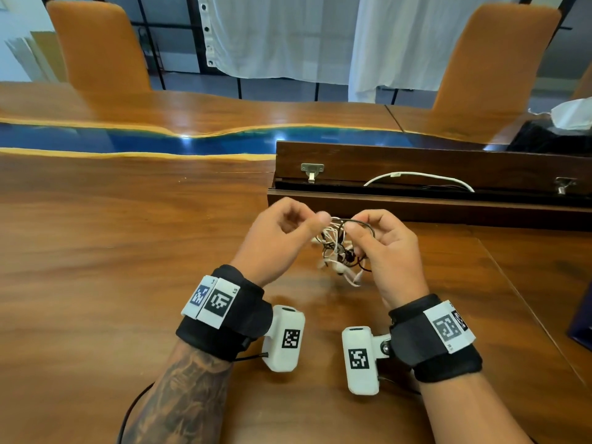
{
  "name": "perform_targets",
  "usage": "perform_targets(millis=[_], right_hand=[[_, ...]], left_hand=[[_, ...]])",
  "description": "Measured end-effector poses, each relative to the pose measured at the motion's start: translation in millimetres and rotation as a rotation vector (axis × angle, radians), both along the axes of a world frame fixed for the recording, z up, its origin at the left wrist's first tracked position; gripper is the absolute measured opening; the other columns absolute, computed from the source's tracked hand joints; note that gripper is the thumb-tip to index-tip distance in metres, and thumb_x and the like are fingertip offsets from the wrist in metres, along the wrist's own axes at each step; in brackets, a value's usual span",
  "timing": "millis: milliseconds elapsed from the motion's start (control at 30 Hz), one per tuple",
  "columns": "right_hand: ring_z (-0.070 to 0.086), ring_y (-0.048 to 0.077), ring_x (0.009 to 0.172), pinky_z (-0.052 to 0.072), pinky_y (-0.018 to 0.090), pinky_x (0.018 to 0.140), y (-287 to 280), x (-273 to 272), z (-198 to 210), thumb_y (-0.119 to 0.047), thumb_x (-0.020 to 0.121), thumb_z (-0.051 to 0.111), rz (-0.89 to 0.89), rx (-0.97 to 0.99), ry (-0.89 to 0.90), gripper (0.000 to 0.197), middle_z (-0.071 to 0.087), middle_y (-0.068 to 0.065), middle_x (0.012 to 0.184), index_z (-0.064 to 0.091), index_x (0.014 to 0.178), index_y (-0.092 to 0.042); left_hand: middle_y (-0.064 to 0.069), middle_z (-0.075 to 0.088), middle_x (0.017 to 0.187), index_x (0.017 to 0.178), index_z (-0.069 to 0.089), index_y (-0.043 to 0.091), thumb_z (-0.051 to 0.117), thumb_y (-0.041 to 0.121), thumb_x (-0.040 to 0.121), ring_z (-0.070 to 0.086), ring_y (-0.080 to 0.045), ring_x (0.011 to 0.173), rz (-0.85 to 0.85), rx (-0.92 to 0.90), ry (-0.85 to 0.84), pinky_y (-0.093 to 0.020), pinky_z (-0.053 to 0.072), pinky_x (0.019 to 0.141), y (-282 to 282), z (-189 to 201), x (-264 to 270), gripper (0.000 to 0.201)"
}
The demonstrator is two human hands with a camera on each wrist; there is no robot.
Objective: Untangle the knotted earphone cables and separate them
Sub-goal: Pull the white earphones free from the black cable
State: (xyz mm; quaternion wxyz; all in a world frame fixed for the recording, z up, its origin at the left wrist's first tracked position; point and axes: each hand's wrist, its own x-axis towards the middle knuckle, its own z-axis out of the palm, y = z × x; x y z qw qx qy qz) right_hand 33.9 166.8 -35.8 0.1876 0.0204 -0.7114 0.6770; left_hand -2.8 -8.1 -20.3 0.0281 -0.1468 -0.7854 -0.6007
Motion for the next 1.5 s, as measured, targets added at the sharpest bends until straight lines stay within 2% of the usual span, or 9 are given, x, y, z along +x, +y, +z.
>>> perform_targets(millis=[167, 467, 600, 767, 867, 967, 1133, 1300, 1500], right_hand=[[0.065, 0.008, 0.065, 0.054, 0.019, 0.07, -4, 1, 1, -0.007, 0.095, 0.066, 0.062, -0.025, -0.002, 0.007, 0.067, -0.001, 0.063, 0.068, 0.1, -0.012], [0.056, 0.007, 0.055, 0.056, 0.029, 0.06, 2, -3, 2, 0.01, 0.09, 0.063, 0.005, -0.127, -0.062, 0.025, 0.063, -0.001, 0.067, 0.057, 0.099, -0.013], [0.047, 0.003, 0.045, 0.059, 0.046, 0.076, -7, -2, 4, -0.008, 0.1, 0.058, 0.063, -0.213, -0.088, 0.002, 0.05, -0.008, 0.058, 0.06, 0.1, -0.008], [0.052, 0.017, 0.059, 0.058, 0.044, 0.074, -6, 1, 8, -0.045, 0.108, 0.03, 0.217, -0.517, -0.195, 0.048, 0.061, 0.011, 0.079, 0.06, 0.099, -0.008], [0.058, 0.021, 0.066, 0.052, 0.042, 0.074, -1, 1, 7, -0.053, 0.105, 0.024, 0.26, -0.511, -0.183, 0.06, 0.069, 0.019, 0.093, 0.06, 0.103, -0.006], [0.055, 0.021, 0.06, 0.054, 0.042, 0.075, 1, 0, 6, -0.057, 0.102, 0.025, 0.256, -0.493, -0.177, 0.065, 0.066, 0.019, 0.085, 0.06, 0.107, -0.003], [0.038, 0.013, 0.048, 0.06, 0.039, 0.079, 0, -2, 4, -0.037, 0.108, 0.04, 0.102, -0.364, -0.179, 0.038, 0.051, 0.002, 0.066, 0.063, 0.102, -0.007], [0.039, 0.005, 0.047, 0.032, 0.02, 0.043, 2, -3, 3, -0.012, 0.1, 0.057, 0.065, -0.159, -0.216, 0.008, 0.053, -0.007, 0.066, 0.063, 0.095, -0.014], [0.049, 0.008, 0.058, 0.039, 0.024, 0.053, 7, -6, -3, -0.007, 0.095, 0.059, -0.015, -0.036, -0.227, 0.013, 0.057, -0.006, 0.07, 0.066, 0.095, -0.018]], left_hand=[[-0.001, 0.065, 0.098, 0.107, 0.068, 0.025, 0.075, 0.027, 0.09, 0.063, -0.017, 0.079, -0.106, -0.226, 0.04, -0.033, 0.056, 0.077, 10, -9, 4, 0.018], [0.005, 0.058, 0.081, 0.096, 0.066, 0.019, 0.061, 0.007, 0.097, 0.049, 0.004, 0.059, 0.147, -0.112, 0.122, -0.008, 0.043, 0.059, -4, -9, -6, 0.014], [0.007, 0.058, 0.083, 0.103, 0.063, 0.02, 0.06, 0.014, 0.099, 0.053, 0.001, 0.066, 0.163, -0.049, 0.127, -0.012, 0.045, 0.063, 2, -8, -5, 0.009], [0.008, 0.067, 0.108, 0.126, 0.056, 0.025, 0.072, 0.042, 0.088, 0.065, -0.007, 0.089, -0.087, -0.108, -0.092, -0.017, 0.052, 0.071, 4, -7, 1, 0.045], [0.007, 0.073, 0.101, 0.116, 0.067, 0.025, 0.078, 0.035, 0.085, 0.069, -0.012, 0.091, -0.174, -0.201, -0.071, -0.034, 0.059, 0.081, 1, -7, 2, 0.034], [0.01, 0.072, 0.09, 0.107, 0.073, 0.022, 0.075, 0.022, 0.09, 0.064, 0.002, 0.077, -0.162, -0.182, -0.015, -0.021, 0.054, 0.07, 0, -6, 2, 0.018], [0.007, 0.067, 0.086, 0.091, 0.079, 0.017, 0.069, 0.023, 0.094, 0.059, -0.001, 0.074, 0.056, -0.133, 0.053, -0.014, 0.043, 0.068, 2, -12, -6, 0.012], [-0.008, 0.068, 0.078, 0.085, 0.073, 0.007, 0.063, 0.021, 0.098, 0.058, -0.009, 0.069, 0.176, -0.01, 0.039, -0.021, 0.047, 0.07, -1, -11, -10, 0.022], [-0.006, 0.067, 0.074, 0.094, 0.063, 0.003, 0.049, 0.021, 0.106, 0.062, -0.013, 0.06, 0.05, 0.211, -0.196, -0.021, 0.05, 0.054, -1, -5, -7, 0.026]])
